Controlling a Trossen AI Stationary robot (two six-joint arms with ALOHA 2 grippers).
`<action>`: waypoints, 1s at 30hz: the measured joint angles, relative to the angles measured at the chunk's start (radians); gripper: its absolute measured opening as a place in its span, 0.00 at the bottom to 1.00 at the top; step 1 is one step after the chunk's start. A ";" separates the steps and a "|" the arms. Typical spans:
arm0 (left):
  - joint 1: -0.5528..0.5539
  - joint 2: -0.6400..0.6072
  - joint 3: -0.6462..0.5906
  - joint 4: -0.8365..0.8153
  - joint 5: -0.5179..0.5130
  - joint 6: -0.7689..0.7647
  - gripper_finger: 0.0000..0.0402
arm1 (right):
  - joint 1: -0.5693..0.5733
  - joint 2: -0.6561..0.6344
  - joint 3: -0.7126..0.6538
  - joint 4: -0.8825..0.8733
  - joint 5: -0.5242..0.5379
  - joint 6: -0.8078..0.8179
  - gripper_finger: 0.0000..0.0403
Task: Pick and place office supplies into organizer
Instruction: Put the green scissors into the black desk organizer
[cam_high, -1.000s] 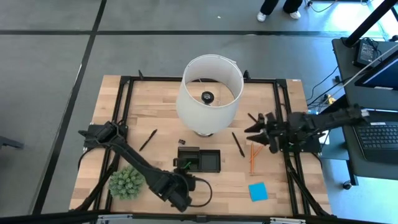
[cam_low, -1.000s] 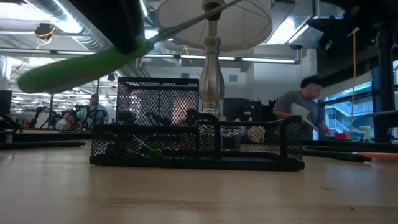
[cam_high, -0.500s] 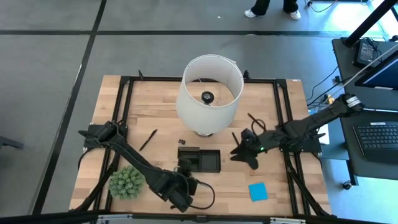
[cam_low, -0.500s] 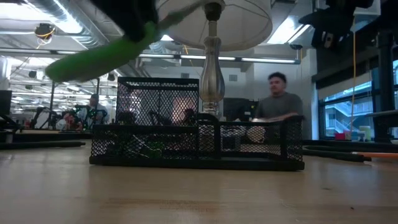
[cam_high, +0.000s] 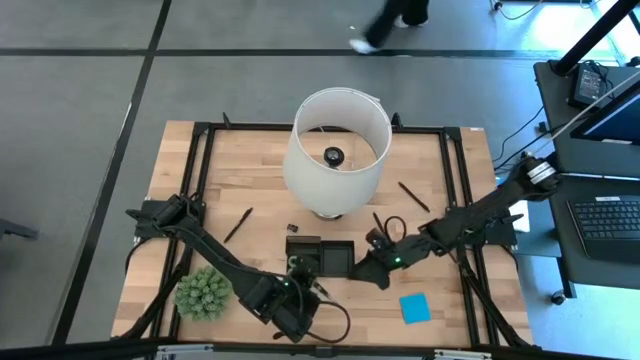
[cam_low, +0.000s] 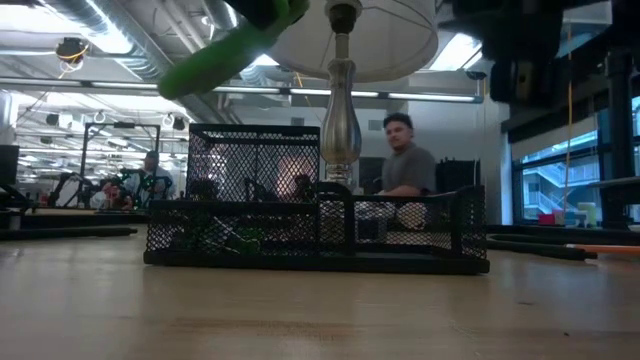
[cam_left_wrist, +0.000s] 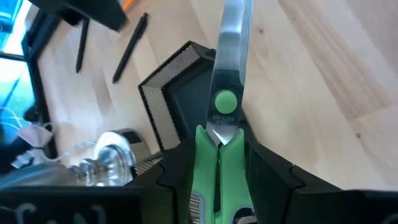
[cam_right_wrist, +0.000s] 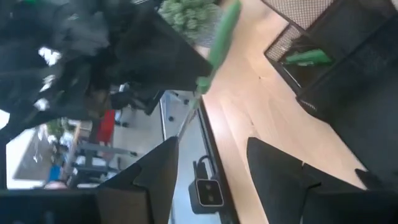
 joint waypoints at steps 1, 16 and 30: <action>0.002 0.000 0.000 0.000 -0.002 0.011 0.30 | -0.001 0.016 0.000 0.021 0.000 0.007 0.48; 0.059 0.000 0.000 -0.004 0.001 0.101 0.29 | -0.001 0.208 0.261 -0.158 -0.016 -0.162 0.48; 0.056 0.000 0.000 -0.004 -0.063 0.116 0.29 | -0.054 0.245 0.364 -0.299 -0.115 -0.188 0.37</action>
